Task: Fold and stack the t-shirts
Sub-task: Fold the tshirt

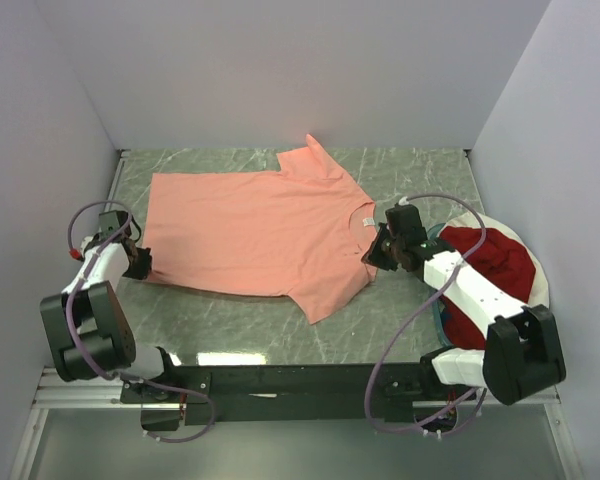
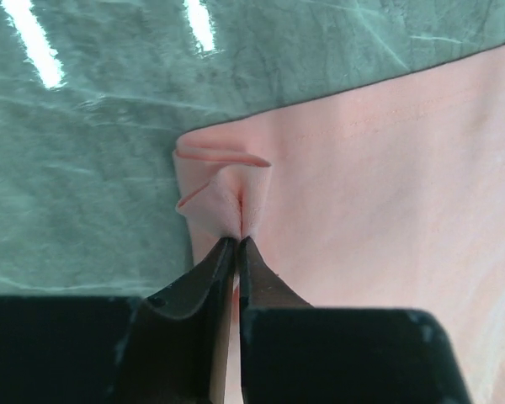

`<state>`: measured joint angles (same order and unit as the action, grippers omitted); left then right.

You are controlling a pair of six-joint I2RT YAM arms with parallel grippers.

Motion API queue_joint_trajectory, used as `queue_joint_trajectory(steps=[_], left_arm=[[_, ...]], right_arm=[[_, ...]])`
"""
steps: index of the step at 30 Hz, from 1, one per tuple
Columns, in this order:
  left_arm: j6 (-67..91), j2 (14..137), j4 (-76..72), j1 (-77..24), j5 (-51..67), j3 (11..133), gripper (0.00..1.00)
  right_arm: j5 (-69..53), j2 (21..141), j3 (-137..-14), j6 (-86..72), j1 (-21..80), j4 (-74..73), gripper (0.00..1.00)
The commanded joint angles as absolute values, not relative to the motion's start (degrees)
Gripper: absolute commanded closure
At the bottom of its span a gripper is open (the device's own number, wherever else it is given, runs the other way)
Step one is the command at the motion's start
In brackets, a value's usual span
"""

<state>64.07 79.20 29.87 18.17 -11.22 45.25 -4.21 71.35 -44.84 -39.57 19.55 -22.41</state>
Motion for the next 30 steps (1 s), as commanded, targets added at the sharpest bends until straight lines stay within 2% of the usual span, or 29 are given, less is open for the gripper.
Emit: queue_joint_trajectory(steps=[1,7,15,22,30], left_arm=[[62.49,82.43,29.27,17.93,-9.50,49.39,0.88],[62.58,86.65,30.32,17.40,-9.32,53.61,0.85],[62.75,90.61,33.22,16.53,-10.01,59.84,0.85],[62.05,93.78,34.63,15.91,-10.20,61.96,0.82],[62.05,93.52,33.22,15.82,-9.67,59.77,0.82]], right_arm=[[-6.24,74.35,-48.86,-37.88,17.85,-18.99,1.00],[-8.52,79.89,-52.64,-38.76,14.86,-17.76,1.00],[-10.81,86.56,-57.74,-40.52,12.04,-16.70,1.00],[-11.60,86.92,-56.87,-38.85,12.13,-15.21,1.00],[-7.21,91.14,-56.87,-35.07,15.11,-16.87,0.70]])
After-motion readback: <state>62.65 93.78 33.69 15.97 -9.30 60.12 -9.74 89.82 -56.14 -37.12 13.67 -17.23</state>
